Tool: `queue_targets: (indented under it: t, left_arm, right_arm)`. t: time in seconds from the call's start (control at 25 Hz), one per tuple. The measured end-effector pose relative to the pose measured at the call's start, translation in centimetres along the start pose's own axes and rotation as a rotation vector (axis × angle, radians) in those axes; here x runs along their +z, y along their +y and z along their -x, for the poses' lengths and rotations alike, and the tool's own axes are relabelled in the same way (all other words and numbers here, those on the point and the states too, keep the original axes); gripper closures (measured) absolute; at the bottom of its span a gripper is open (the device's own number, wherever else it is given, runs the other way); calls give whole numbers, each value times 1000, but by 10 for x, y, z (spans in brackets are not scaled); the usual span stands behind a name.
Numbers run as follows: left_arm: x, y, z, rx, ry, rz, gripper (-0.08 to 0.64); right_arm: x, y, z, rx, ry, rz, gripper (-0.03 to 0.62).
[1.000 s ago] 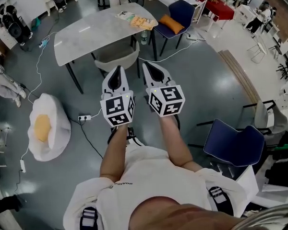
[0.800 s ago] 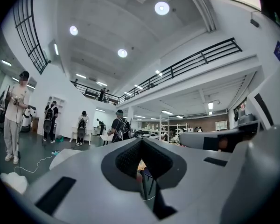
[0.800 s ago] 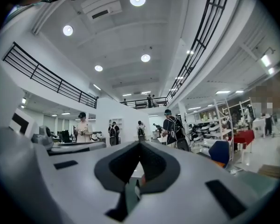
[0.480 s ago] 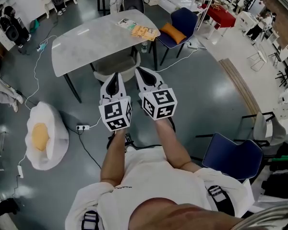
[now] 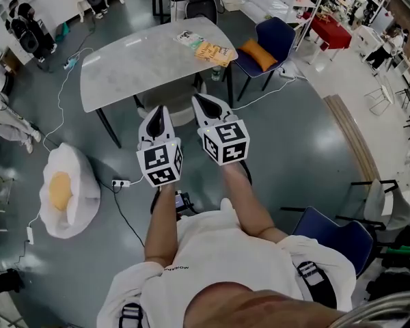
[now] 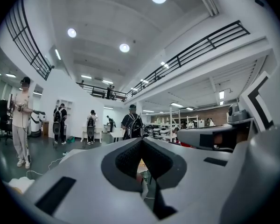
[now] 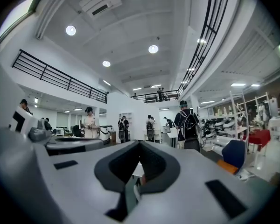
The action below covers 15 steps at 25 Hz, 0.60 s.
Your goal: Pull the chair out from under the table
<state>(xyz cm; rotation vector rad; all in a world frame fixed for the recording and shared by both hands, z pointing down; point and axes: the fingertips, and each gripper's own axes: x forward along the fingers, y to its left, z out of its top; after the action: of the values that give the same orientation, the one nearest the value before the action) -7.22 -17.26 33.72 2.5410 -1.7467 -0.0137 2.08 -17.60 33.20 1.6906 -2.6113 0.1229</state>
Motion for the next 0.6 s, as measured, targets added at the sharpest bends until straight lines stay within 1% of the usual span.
queue_targets:
  t: [0.16,0.32,0.48,0.6]
  left_arm:
    - [-10,-5,-24,10,33,-34,557]
    - [-29,-9,-40,-5,96,-67,557]
    - [-47,-6,-58,5,142,-93,557]
    - [-66,-6,-70,8,197,-120,557]
  right_arm:
    - [-11,-22,-18,23,34,19,580]
    - [-27,-34,-33,47,71,26,580]
    - [-45,-44,-50,78,114,54,580]
    - [-63,-49,-62,109,165,73,578]
